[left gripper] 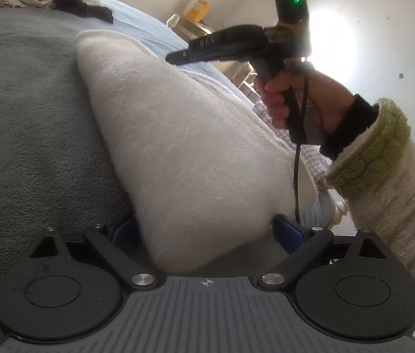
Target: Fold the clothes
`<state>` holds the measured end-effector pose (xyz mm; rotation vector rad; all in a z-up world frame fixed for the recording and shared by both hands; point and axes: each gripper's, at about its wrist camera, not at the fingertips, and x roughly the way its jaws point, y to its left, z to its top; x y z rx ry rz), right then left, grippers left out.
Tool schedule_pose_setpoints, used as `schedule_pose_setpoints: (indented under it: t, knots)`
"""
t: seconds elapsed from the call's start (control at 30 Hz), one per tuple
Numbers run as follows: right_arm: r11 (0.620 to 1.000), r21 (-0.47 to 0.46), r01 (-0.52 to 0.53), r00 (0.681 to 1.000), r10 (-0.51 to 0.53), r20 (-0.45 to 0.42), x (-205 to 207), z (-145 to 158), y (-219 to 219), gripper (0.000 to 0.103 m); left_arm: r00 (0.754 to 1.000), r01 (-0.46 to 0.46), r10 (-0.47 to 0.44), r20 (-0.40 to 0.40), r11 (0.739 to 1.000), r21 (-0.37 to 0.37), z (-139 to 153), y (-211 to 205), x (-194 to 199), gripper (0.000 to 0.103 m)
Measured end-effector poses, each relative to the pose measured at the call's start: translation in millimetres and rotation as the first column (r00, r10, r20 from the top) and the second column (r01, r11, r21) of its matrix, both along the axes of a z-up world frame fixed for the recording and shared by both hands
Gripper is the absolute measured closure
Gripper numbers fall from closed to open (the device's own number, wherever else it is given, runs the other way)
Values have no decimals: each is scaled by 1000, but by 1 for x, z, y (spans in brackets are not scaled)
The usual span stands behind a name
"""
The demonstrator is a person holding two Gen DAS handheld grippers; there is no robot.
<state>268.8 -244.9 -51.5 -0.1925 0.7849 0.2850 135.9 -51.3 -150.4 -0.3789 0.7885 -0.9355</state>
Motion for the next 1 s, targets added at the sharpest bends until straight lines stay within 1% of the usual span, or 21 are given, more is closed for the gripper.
schedule_pose_setpoints:
  t: [0.07, 0.1, 0.13, 0.17, 0.2, 0.27, 0.3, 0.33, 0.4, 0.43, 0.5, 0.53, 0.6, 0.7, 0.8, 0.87, 0.9, 0.93, 1.0]
  knots:
    - [997, 26, -77, 997, 76, 17, -3, 12, 19, 92, 1000, 4, -4, -4, 1000, -6, 0, 0, 1, 8]
    - [989, 78, -126, 992, 127, -8, 3, 12, 30, 92, 1000, 3, -3, -6, 1000, -8, 0, 0, 1, 8]
    - [980, 108, -169, 984, 174, -37, 9, 8, 40, 92, 1000, 1, -1, -8, 1000, -11, 0, 0, 1, 8]
    - [973, 117, -198, 976, 207, -68, 17, -1, 51, 92, 1000, -1, 1, -10, 1000, -13, 0, 0, 1, 8]
    - [973, 115, -201, 973, 211, -91, 25, -11, 57, 92, 1000, -2, 2, -11, 1000, -15, 0, 0, 1, 8]
    - [972, 181, -150, 977, 173, -122, 45, -21, 51, 97, 1000, -4, 4, -7, 1000, -15, 1, 2, 1, 8]
    - [969, 214, -122, 978, 154, -138, 55, -26, 48, 101, 1000, -4, 3, -2, 1000, -13, 1, 3, 1, 8]
    - [973, 217, -84, 985, 114, -130, 55, -20, 43, 102, 1000, -2, 2, -1, 1000, -14, 1, 3, 0, 8]
    - [975, 220, -6, 993, 31, -110, 54, -9, 33, 100, 1000, 1, -1, -7, 1000, -24, 1, 5, -1, 8]
    - [974, 223, 33, 995, -11, -100, 53, -3, 27, 93, 1000, 1, -1, -12, 999, -32, 1, 6, -2, 8]
    - [976, 215, -16, 998, 28, -55, 31, 13, 27, 92, 999, -3, 1, -35, 998, -57, 2, 13, -1, 9]
    - [969, 240, -61, 996, 74, -44, 19, 19, 28, 92, 999, -6, 3, -50, 997, -74, 3, 18, -1, 9]
    - [953, 261, -157, 986, 166, -11, -7, 25, 34, 92, 997, -23, 15, -72, 995, -101, 4, 30, -3, 9]
    - [948, 176, -265, 963, 267, 12, -45, 10, 52, 92, 994, -79, 69, -82, 990, -121, 7, 56, -8, 9]
    - [951, 123, -285, 956, 273, 106, -95, -8, 52, 92, 988, -137, 125, -94, 981, -140, 11, 81, -13, 9]
    - [940, 141, -312, 945, 290, 154, -128, -7, 47, 91, 982, -179, 166, -96, 972, -150, 14, 98, -14, 9]
    - [934, 150, -325, 938, 298, 178, -145, -6, 44, 89, 979, -193, 180, -95, 969, -152, 16, 104, -11, 9]
    - [929, 143, -341, 931, 311, 193, -163, -7, 43, 84, 976, -206, 193, -96, 967, -148, 17, 107, -5, 8]
    - [922, 92, -377, 911, 351, 216, -192, -9, 44, 77, 971, -232, 222, -90, 965, -120, 25, 108, 13, 9]
